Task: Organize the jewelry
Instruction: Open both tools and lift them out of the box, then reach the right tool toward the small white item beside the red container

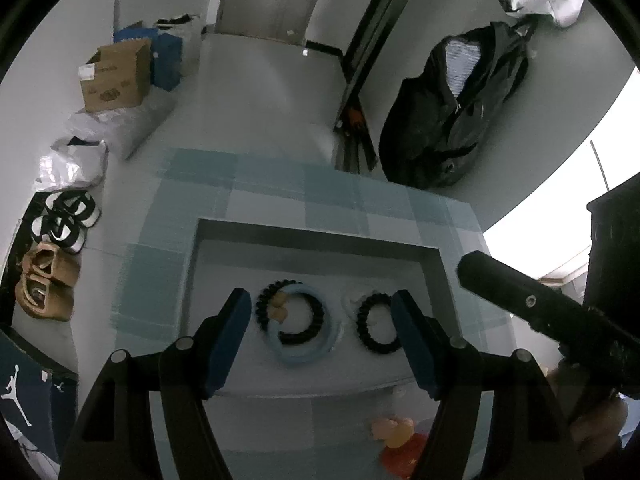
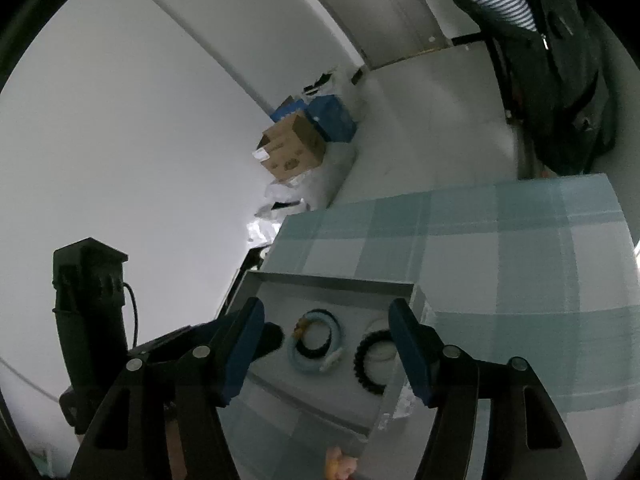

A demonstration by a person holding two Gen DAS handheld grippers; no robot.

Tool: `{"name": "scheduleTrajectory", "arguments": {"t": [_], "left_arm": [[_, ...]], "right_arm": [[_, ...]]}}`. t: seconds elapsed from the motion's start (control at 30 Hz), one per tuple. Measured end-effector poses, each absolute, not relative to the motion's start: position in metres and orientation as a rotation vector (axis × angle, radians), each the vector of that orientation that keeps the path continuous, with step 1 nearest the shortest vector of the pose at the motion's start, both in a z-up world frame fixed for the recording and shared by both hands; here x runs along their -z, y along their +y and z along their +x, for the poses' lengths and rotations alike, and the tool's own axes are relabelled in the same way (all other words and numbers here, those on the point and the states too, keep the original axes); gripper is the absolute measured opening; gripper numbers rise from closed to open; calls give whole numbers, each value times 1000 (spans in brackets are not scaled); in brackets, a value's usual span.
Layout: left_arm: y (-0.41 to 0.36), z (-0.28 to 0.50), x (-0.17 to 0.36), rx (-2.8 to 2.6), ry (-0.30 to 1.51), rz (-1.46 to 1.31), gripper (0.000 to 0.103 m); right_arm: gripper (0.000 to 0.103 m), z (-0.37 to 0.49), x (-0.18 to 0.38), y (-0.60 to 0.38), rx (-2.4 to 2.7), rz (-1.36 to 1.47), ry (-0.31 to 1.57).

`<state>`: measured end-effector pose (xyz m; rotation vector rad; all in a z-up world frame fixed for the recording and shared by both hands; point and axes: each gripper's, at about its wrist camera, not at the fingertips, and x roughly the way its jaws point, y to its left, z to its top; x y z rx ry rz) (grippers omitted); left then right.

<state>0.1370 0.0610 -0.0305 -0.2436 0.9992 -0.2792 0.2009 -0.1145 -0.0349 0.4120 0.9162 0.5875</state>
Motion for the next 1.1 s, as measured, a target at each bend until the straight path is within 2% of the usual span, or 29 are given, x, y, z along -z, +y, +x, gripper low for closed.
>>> {"name": "scheduleTrajectory", "arguments": {"t": [0.67,1.1], "left_arm": [[67,98,20,365,944,-272,68],[47,66,46,402,1080,-232,69]], "right_arm": [[74,164,20,-142,-532,359,854],[74,128,56,-141,-503,276,989]]}}
